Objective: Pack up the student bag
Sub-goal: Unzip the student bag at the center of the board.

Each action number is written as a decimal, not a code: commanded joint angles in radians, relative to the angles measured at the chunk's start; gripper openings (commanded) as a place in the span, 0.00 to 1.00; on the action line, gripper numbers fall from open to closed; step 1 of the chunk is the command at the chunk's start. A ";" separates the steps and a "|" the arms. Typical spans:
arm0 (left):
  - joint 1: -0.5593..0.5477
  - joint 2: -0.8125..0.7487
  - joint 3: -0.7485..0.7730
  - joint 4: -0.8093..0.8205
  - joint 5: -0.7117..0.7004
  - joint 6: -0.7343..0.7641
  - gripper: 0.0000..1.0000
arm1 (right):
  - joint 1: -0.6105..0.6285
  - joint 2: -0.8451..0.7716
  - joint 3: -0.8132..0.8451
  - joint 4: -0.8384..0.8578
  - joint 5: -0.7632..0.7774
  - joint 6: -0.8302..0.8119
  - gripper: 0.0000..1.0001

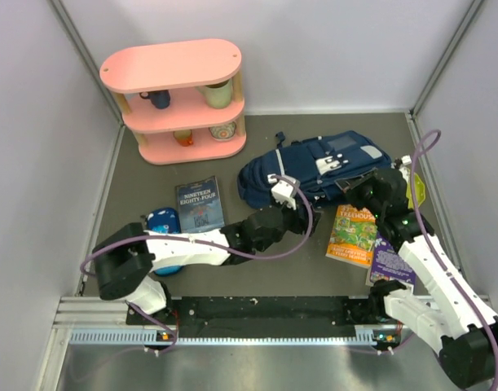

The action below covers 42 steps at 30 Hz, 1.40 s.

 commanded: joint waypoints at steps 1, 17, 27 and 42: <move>-0.016 0.071 0.096 0.119 -0.010 -0.009 0.76 | 0.018 -0.050 0.096 0.085 -0.068 0.019 0.00; -0.039 0.185 0.203 0.027 -0.257 -0.132 0.71 | 0.045 -0.064 0.139 0.056 -0.074 0.048 0.00; -0.037 0.193 0.212 0.070 -0.309 -0.078 0.52 | 0.055 -0.073 0.142 0.045 -0.065 0.043 0.00; -0.039 0.113 0.111 0.110 -0.323 -0.023 0.00 | 0.055 -0.055 0.116 0.037 -0.014 0.002 0.00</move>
